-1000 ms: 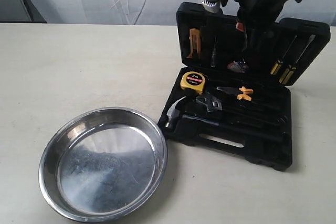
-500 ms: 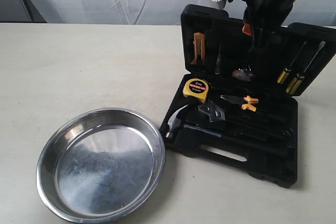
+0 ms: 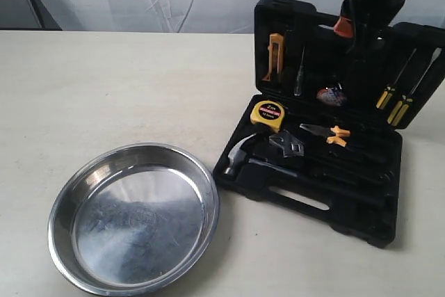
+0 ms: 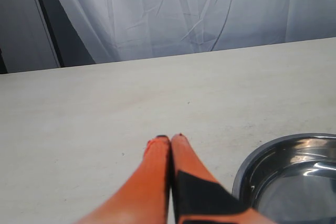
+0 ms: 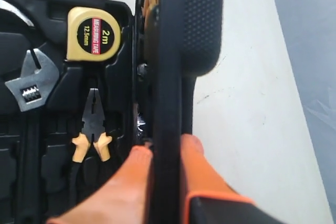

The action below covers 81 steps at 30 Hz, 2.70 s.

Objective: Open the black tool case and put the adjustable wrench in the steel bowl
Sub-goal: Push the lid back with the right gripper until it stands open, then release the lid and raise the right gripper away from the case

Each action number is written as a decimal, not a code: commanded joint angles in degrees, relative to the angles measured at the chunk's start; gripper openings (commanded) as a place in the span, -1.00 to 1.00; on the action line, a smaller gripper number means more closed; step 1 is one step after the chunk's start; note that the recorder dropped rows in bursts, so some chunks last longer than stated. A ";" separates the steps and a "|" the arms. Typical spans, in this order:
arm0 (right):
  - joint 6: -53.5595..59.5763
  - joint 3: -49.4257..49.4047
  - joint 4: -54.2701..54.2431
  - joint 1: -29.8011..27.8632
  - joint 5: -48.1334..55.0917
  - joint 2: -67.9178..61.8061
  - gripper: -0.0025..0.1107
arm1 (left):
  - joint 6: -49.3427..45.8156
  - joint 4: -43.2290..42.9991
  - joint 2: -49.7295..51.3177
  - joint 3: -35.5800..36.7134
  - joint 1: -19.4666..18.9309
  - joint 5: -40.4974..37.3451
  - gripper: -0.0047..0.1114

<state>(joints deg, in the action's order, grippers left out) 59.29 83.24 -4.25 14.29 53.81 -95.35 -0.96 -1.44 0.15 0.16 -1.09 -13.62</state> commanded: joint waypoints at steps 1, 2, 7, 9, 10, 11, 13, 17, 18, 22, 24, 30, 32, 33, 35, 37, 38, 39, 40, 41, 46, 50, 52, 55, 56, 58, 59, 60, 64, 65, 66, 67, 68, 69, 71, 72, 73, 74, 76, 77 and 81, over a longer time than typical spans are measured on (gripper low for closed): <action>7.32 0.48 -8.82 -5.05 -2.32 -0.34 -0.97 | 0.34 -0.10 -0.15 -0.16 -0.01 0.37 -0.92; 8.25 0.48 -10.18 -5.85 -2.22 -0.46 -0.97 | 0.34 -0.10 -0.15 -0.16 -0.01 0.37 -0.92; 14.39 0.48 -17.70 -7.64 0.35 -1.74 -0.97 | 0.34 -0.10 -0.15 -0.16 -0.01 0.37 -0.92; 15.16 0.48 -18.62 -7.64 1.03 -1.85 -0.97 | 0.34 -0.10 -0.15 -0.16 -0.01 0.37 -0.92; 15.16 0.48 -18.78 -7.64 1.02 -1.83 -0.97 | 0.34 -0.10 -0.15 -0.16 -0.01 0.37 -0.92; 15.16 0.48 -19.81 -7.64 1.14 -2.11 -0.97 | 0.34 -0.10 -0.15 -0.16 -0.01 0.37 -0.92; 15.16 0.48 -22.12 -7.81 1.35 -2.36 -0.97 | 0.34 -0.10 -0.15 -0.16 -0.01 0.37 -0.92; 16.70 0.48 -28.43 -11.41 2.57 -2.59 -0.97 | 0.34 -0.10 -0.15 -0.16 -0.01 0.37 -0.92; 17.34 0.48 -30.31 -12.86 3.28 -2.59 -0.97 | 0.34 -0.10 -0.15 -0.16 -0.01 0.37 -0.92; 20.33 0.48 -36.51 -16.65 5.36 -2.59 -0.97 | 0.34 -0.10 -0.15 -0.16 -0.01 0.37 -0.92; 21.48 0.48 -39.14 -18.36 5.89 -2.97 -0.97 | 0.34 -0.10 -0.15 -0.16 -0.01 0.37 -0.92; 22.33 0.48 -43.01 -21.49 6.62 -5.48 -0.97 | 0.34 -0.10 -0.15 -0.16 -0.01 0.37 -0.92; 22.33 0.48 -43.01 -21.62 6.20 -6.27 -0.97 | 0.34 -0.10 -0.15 -0.16 -0.01 0.37 -0.92; 22.33 0.48 -42.89 -21.62 5.68 -6.81 -0.97 | 0.34 -0.10 -0.15 -0.16 -0.01 0.37 -0.92; 22.33 0.48 -42.89 -21.62 4.41 -7.28 -0.97 | 0.34 -0.10 -0.15 -0.16 -0.01 0.37 -0.92; 22.11 0.48 -42.89 -21.62 1.93 -7.79 -0.97 | 0.34 -0.10 -0.15 -0.16 -0.01 0.37 -0.92; 21.63 0.48 -42.80 -21.62 0.81 -7.91 -0.97 | 0.34 -0.10 -0.15 -0.16 -0.01 0.37 -0.92; 21.51 0.48 -42.67 -21.62 -0.23 -8.07 -0.97 | 0.34 -0.10 -0.15 -0.16 -0.01 0.37 -0.92; 21.51 0.48 -42.67 -21.62 -0.92 -8.17 -0.97 | 0.34 -0.10 -0.15 -0.16 -0.01 0.37 -0.92; 21.51 0.48 -42.67 -21.62 -1.24 -8.28 -0.97 | 0.34 -0.10 -0.15 -0.16 -0.01 0.37 -0.92; 21.51 0.48 -42.67 -21.62 -1.86 -8.31 -0.67 | 0.34 -0.10 -0.15 -0.16 -0.01 0.37 -0.92; 21.51 0.48 -42.39 -21.62 -2.89 -8.21 -0.09 | 0.34 -0.10 -0.15 -0.16 -0.01 0.37 -0.92; 21.51 0.48 -42.30 -21.62 -4.55 -8.10 0.01 | 0.34 -0.10 -0.15 -0.16 -0.01 0.37 -0.92; 21.51 0.48 -42.30 -21.62 -8.01 -7.12 0.01 | 0.34 -0.10 -0.15 -0.16 -0.01 0.37 -0.92; 21.51 0.48 -42.30 -21.62 -9.54 -6.61 0.01 | 0.34 -0.10 -0.15 -0.16 -0.01 0.37 -0.92; 21.51 0.48 -42.30 -21.62 -12.81 -5.35 0.01 | 0.34 -0.10 -0.15 -0.16 -0.01 0.37 -0.92; 21.51 0.48 -42.30 -21.62 -14.32 -4.70 0.01 | 0.34 -0.10 -0.15 -0.16 -0.01 0.37 -0.92; 21.51 0.48 -42.30 -21.62 -15.35 -4.09 0.01 | 0.34 -0.10 -0.15 -0.16 -0.01 0.37 -0.92; 21.51 0.48 -42.30 -21.62 -16.77 -1.32 0.00 | 0.34 -0.10 -0.15 -0.16 -0.01 0.37 -0.92; 21.51 0.48 -42.30 -21.62 -16.02 -0.62 -0.01 | 0.34 -0.10 -0.15 -0.16 -0.01 0.37 -0.92; 21.51 0.48 -42.30 -21.62 -14.75 -0.14 -0.04 | 0.34 -0.10 -0.15 -0.16 -0.01 0.37 -0.92; 21.51 0.48 -42.30 -21.62 -13.28 0.53 -0.10 | 0.34 -0.10 -0.15 -0.16 -0.01 0.37 -0.92; 21.47 0.48 -42.46 -21.62 -11.26 0.99 -0.21 | 0.34 -0.10 -0.15 -0.16 -0.01 0.37 -0.92; 21.19 0.48 -42.66 -21.62 -9.39 1.32 -0.33 | 0.34 -0.10 -0.15 -0.16 -0.01 0.37 -0.92; 18.78 0.48 -42.82 -21.62 -4.87 1.88 -0.69 | 0.34 -0.10 -0.15 -0.16 -0.01 0.37 -0.92; 18.01 0.48 -42.82 -21.62 -3.06 1.96 -0.89 | 0.34 -0.10 -0.15 -0.16 -0.01 0.37 -0.92; 17.23 0.48 -42.92 -21.62 -0.48 2.02 -0.96 | 0.34 -0.10 -0.15 -0.16 -0.01 0.37 -0.92; 17.08 0.48 -43.03 -21.62 0.90 2.02 -0.95 | 0.34 -0.10 -0.15 -0.16 -0.01 0.37 -0.92; 16.78 0.23 -44.60 -21.62 3.63 2.02 -0.96 | 0.34 -0.10 -0.15 -0.16 -0.01 0.37 -0.92; 16.78 -0.21 -45.49 -21.62 4.29 2.02 -0.96 | 0.34 -0.10 -0.15 -0.16 -0.01 0.37 -0.92; 16.68 -2.96 -47.74 -21.52 4.50 2.43 -0.97 | 0.34 -0.10 -0.15 -0.16 -0.01 0.37 -0.92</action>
<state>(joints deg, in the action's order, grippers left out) 76.28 82.07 -50.42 -6.99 57.63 -93.69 -0.96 -1.44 0.15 0.16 -1.09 -13.62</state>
